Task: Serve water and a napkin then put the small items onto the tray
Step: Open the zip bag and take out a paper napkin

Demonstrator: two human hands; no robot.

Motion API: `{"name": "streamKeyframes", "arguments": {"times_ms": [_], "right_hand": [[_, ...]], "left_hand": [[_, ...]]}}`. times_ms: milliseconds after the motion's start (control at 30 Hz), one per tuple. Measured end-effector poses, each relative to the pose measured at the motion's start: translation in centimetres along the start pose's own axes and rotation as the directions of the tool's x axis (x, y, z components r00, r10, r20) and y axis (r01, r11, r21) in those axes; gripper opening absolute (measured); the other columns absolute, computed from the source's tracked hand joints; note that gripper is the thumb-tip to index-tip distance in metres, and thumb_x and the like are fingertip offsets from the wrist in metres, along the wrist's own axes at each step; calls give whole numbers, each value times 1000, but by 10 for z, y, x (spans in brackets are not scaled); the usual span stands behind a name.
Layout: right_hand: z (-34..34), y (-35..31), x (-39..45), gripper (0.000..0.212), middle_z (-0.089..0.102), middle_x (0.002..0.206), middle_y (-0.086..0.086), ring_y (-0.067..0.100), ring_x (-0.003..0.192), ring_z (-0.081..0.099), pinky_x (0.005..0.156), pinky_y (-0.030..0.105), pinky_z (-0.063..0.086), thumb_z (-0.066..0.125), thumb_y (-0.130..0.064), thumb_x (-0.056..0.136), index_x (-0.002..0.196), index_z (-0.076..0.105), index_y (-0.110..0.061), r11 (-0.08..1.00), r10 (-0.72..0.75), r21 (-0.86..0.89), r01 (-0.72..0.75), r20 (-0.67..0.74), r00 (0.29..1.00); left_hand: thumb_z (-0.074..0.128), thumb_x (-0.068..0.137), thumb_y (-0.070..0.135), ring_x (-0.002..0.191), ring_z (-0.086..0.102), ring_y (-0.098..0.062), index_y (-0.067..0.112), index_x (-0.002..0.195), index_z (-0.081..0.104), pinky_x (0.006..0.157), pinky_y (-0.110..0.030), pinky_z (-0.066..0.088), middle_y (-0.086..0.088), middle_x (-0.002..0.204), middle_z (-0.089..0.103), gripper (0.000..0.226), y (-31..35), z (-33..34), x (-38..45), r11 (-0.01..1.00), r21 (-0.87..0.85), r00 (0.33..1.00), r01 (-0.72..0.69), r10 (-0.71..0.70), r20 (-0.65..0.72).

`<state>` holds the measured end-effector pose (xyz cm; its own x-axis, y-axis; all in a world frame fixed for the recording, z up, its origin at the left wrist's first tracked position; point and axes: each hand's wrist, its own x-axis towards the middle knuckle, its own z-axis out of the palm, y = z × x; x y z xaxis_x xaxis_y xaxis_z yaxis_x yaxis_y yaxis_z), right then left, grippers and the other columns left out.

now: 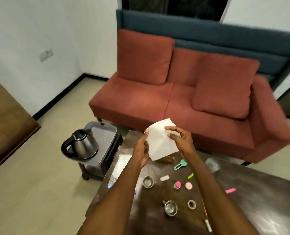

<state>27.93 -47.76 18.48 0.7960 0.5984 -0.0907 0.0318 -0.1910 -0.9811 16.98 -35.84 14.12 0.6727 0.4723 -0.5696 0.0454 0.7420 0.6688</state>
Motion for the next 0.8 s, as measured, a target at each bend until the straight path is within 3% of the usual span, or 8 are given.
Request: {"name": "streamKeyframes", "arguments": {"times_ms": [100, 200, 300, 433, 500, 567, 700, 800], "right_hand": [[-66, -67, -10, 31, 72, 105, -3, 18, 95, 64, 77, 33, 55, 64, 1, 87, 95, 76, -26, 992, -118, 29, 119, -26, 993], [-121, -131, -19, 31, 71, 108, -4, 22, 96, 66, 77, 38, 58, 65, -1, 87, 100, 75, -27, 970, -245, -9, 245, -66, 967], [-168, -182, -31, 43, 66, 116, -4, 19, 99, 64, 74, 27, 59, 65, 2, 85, 118, 69, -25, 938, -348, -47, 345, -107, 931], [-208, -226, -42, 78, 56, 136, -7, 11, 114, 60, 92, 30, 52, 67, 4, 81, 147, 42, -29, 907, -422, -93, 411, -186, 888], [-222, -243, -48, 86, 61, 126, -5, 11, 104, 63, 85, 31, 54, 68, 1, 82, 152, 30, -30, 924, -382, -96, 370, -229, 895], [-233, -260, -56, 86, 60, 120, -5, 12, 97, 63, 76, 28, 53, 69, -2, 85, 154, 24, -26, 934, -357, -102, 342, -259, 897], [-249, -282, -59, 75, 48, 130, -7, 13, 110, 55, 76, 22, 49, 76, -27, 84, 148, 38, -16, 942, -336, -108, 318, -314, 888], [-254, -292, -56, 37, 69, 110, -4, 22, 100, 68, 81, 34, 57, 77, -32, 83, 114, 69, -13, 938, -341, -77, 337, -367, 866]], "left_hand": [[72, 81, 45, 96, 67, -32, 12, 119, 63, 76, -44, 58, -15, 109, 70, 51, 22, 64, -35, 992, 114, 988, -59, 42, 146], [74, 82, 27, 89, 70, -25, 11, 115, 65, 77, -40, 57, -10, 101, 73, 38, 50, 130, -62, 952, 218, 962, -214, 166, 218], [71, 85, 11, 70, 68, -19, 14, 97, 64, 63, -33, 57, -7, 86, 72, 14, 80, 190, -96, 927, 150, 916, -344, 296, 271], [74, 81, 6, 80, 67, -28, 8, 107, 62, 77, -43, 56, -14, 96, 71, 28, 105, 244, -128, 900, 42, 851, -434, 394, 348], [74, 80, 6, 85, 68, -30, 1, 114, 63, 86, -49, 54, -18, 103, 71, 36, 112, 264, -140, 897, 28, 828, -441, 394, 399], [73, 81, 5, 84, 69, -30, 0, 115, 64, 80, -46, 56, -18, 104, 71, 35, 116, 281, -149, 892, 35, 807, -450, 389, 444], [70, 81, -1, 77, 71, -27, 3, 109, 67, 65, -39, 59, -13, 96, 74, 28, 125, 301, -154, 872, 66, 772, -485, 392, 500], [69, 80, -5, 85, 69, -34, -2, 110, 65, 68, -44, 59, -19, 103, 71, 30, 131, 306, -151, 868, 27, 748, -496, 411, 521]]}}
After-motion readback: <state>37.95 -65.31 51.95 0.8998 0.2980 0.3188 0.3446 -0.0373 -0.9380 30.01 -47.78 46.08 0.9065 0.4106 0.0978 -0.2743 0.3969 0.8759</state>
